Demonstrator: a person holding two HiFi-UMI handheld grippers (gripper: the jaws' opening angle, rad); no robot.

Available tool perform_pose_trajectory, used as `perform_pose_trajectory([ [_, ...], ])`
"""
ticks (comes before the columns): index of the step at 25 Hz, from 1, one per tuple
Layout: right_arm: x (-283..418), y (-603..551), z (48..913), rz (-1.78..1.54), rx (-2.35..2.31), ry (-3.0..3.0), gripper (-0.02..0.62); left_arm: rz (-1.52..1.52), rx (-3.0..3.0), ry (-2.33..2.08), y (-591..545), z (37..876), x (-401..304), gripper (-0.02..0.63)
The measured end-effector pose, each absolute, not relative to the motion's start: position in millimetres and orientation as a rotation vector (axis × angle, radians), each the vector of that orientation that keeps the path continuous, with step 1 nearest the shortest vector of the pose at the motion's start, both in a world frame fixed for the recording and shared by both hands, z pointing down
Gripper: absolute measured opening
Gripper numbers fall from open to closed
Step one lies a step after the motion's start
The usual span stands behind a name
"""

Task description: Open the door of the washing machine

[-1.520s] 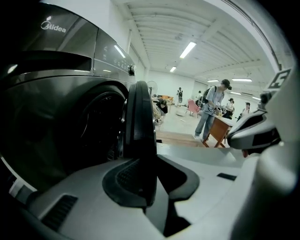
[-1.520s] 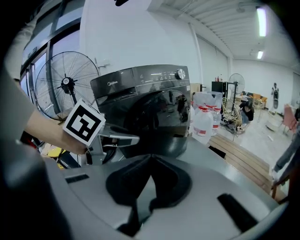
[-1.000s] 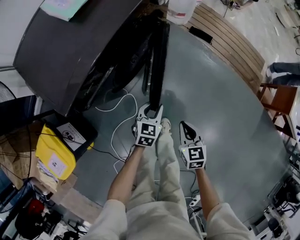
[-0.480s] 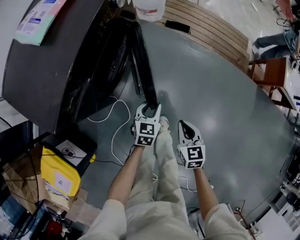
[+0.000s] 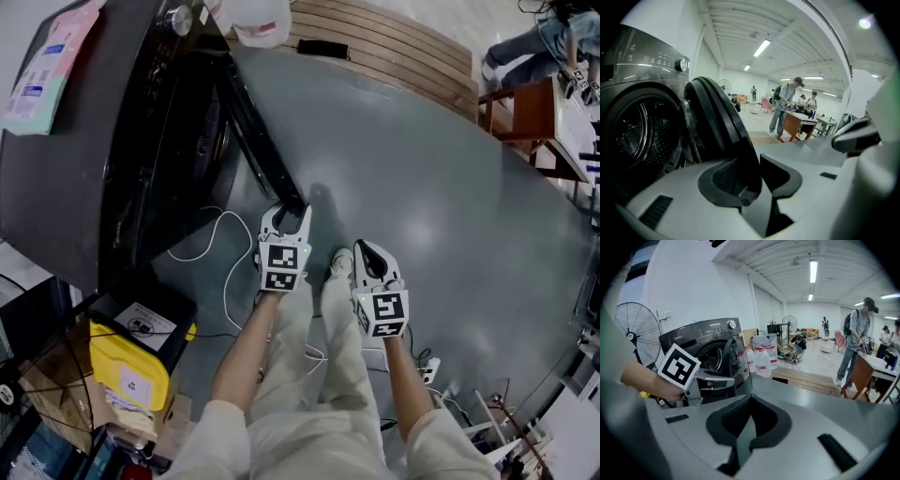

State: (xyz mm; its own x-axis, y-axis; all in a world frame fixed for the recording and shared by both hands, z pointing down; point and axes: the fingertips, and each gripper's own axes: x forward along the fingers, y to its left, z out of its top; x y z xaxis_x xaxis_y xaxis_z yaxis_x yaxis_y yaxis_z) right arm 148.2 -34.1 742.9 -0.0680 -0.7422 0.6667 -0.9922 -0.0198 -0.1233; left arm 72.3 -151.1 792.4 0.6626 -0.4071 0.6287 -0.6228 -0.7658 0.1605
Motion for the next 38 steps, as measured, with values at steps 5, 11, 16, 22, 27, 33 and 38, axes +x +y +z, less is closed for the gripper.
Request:
perform_pose_trajectory([
  [5,176,-33,740,0.822,1.837,-1.854,-0.002,0.827,2.521,-0.809,-152,793,98,0.135],
  [11,215,-20,742,0.822,1.868,-1.830,-0.002,0.831,2.524,-0.819,-151,794,128,0.135],
  [16,238,-2,749,0.843,1.885,-1.803,0.000,0.839,2.545,-0.814,-151,796,155,0.135],
  [22,255,10,757,0.867,1.897,-1.782,-0.002,0.870,2.601,-0.768,-157,800,192,0.120],
  [27,268,13,762,0.886,1.912,-1.766,-0.001,0.912,2.651,-0.724,-165,804,224,0.070],
  [33,282,7,765,0.886,1.917,-1.767,0.000,0.907,2.708,-0.670,-178,804,261,0.057],
  [38,294,2,767,0.888,1.922,-1.760,0.000,0.896,2.733,-0.649,-191,805,290,0.054],
])
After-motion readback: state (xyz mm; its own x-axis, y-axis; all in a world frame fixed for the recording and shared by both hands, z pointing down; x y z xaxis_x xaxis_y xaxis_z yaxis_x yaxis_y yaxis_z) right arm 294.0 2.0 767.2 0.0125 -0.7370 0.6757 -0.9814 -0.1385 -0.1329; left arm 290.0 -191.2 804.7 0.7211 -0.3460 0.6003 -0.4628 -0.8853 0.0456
